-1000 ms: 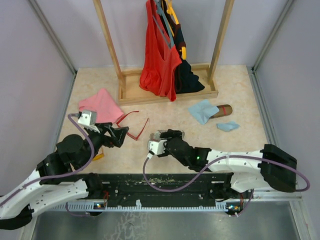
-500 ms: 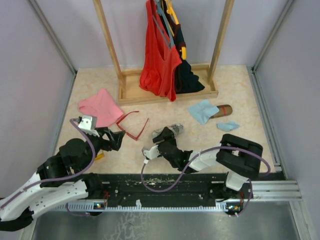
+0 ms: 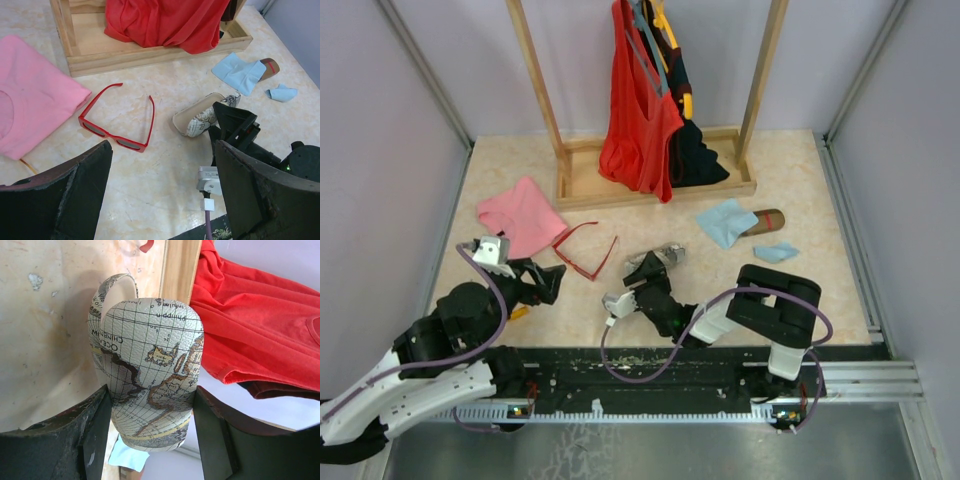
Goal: Organize the sunglasses
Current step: Place the sunglasses case at the center of the board.
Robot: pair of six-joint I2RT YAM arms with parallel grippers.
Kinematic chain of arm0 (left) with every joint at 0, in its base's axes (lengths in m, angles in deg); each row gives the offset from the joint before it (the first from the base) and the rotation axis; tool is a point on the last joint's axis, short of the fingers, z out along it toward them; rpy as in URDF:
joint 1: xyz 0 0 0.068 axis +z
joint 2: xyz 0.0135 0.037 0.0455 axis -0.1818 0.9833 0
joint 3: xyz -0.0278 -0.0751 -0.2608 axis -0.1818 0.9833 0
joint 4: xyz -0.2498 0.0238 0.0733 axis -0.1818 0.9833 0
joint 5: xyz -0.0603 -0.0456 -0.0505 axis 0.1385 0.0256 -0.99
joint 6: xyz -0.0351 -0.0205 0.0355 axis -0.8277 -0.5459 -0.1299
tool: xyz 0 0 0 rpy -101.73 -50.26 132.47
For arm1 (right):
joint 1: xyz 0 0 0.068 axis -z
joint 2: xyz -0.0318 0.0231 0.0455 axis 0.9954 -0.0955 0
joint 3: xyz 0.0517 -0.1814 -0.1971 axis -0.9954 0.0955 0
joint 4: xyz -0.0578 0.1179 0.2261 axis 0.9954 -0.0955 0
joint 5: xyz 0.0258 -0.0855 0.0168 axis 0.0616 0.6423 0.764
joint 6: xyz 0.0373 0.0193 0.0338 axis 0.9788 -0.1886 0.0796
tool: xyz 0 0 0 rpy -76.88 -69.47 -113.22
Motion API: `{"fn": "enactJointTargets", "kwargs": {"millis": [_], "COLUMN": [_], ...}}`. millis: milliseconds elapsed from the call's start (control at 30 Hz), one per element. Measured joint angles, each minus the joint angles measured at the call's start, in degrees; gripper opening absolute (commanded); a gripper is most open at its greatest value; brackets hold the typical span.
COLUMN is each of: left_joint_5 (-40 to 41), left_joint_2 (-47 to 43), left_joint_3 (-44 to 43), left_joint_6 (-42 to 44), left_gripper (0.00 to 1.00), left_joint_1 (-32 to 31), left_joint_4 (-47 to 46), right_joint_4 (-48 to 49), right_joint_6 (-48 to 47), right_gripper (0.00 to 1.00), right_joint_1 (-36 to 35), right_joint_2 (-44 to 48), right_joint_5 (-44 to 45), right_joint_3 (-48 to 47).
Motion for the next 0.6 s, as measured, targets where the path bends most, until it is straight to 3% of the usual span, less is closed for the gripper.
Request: {"fn": "enactJointTargets", "kwargs": {"millis": [233, 600], "left_joint_5": [0.1, 0.2], "left_joint_2": [0.0, 0.0], "left_joint_3": [0.5, 0.6], "left_joint_6": [0.0, 0.0], "left_gripper": [0.88, 0.89], "left_joint_1": [0.0, 0.0], "left_joint_4": [0.0, 0.0], "right_joint_4": [-2.3, -8.1], "right_joint_6": [2.6, 8.8], "right_gripper": [0.46, 0.82], "right_joint_1": [-0.2, -0.7], "right_joint_2": [0.0, 1.5], "right_joint_5": [0.4, 0.4], "right_joint_3": [1.1, 1.1]}}
